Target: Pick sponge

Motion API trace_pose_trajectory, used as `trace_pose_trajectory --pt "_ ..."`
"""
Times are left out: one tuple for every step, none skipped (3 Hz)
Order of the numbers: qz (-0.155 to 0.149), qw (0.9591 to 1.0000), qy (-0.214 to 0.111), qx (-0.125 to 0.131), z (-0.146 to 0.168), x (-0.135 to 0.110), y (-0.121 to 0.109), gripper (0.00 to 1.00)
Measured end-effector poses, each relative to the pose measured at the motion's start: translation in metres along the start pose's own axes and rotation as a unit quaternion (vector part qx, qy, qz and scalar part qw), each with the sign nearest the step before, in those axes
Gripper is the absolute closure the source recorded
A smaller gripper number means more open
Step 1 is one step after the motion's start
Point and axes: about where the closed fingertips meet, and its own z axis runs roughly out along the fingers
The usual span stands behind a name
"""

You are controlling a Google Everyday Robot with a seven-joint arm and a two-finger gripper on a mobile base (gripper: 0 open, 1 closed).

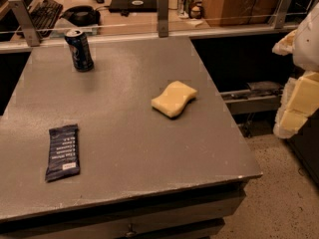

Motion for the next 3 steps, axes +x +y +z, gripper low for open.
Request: trace_pose_trajectory --pt "0.000 1.0000 0.000 0.000 0.000 0.000 0.000 0.00" --pt "-0.013 0.9992 -0.028 -0.025 0.020 -0.013 -0.007 0.00" --pt "-0.075 0.9931 -0.067 -0.060 0.062 -0.056 -0.020 0.00"
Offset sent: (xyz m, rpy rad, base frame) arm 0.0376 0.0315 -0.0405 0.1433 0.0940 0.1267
